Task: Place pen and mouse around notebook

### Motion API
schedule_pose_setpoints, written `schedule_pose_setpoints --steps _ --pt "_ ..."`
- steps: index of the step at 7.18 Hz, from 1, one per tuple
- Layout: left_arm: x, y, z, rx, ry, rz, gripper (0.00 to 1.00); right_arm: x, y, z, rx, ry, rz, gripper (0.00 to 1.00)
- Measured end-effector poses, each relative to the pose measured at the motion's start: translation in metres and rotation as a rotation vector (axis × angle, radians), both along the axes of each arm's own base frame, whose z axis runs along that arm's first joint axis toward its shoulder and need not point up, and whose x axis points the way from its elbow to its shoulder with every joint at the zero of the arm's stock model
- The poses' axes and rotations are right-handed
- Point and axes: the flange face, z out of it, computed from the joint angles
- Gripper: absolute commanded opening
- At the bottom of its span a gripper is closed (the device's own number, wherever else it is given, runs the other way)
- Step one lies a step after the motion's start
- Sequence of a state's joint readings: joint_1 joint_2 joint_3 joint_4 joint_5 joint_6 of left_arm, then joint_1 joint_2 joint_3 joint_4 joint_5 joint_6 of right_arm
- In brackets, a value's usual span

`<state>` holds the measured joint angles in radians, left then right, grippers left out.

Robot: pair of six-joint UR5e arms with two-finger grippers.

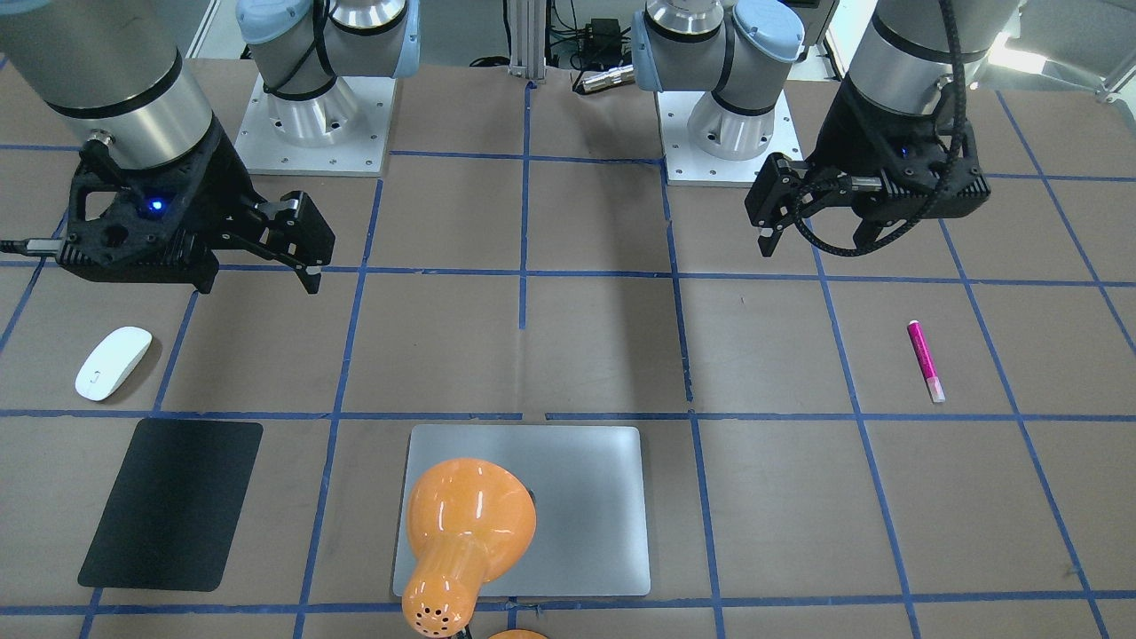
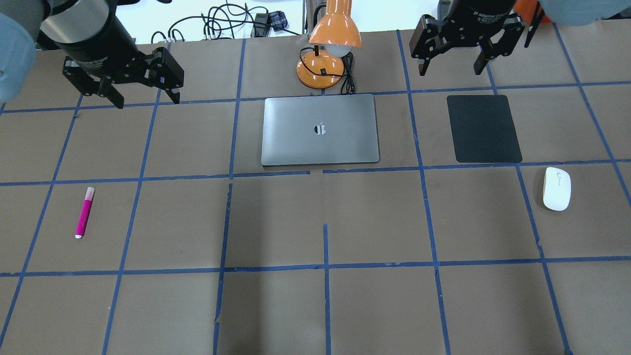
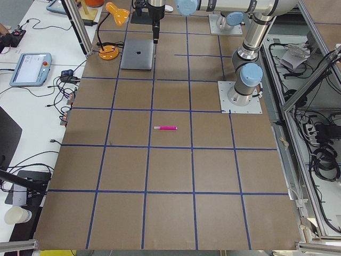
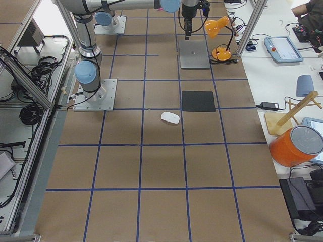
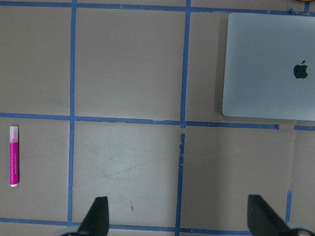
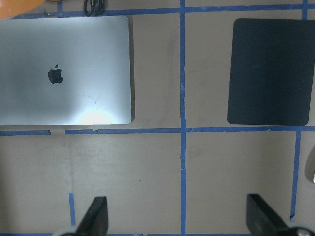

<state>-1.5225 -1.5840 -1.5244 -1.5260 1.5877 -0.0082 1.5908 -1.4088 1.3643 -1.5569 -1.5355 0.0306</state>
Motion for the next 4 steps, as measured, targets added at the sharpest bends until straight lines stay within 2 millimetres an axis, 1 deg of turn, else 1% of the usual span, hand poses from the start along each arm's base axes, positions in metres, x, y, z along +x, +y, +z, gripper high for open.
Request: schedule_pose_setpoints --steps 4 --pt "0.0004 -0.0002 -0.0003 0.001 0.0 0.0 1.0 -0.0028 -0.0031 -0.0069 0.01 0.003 -0.011 1.0"
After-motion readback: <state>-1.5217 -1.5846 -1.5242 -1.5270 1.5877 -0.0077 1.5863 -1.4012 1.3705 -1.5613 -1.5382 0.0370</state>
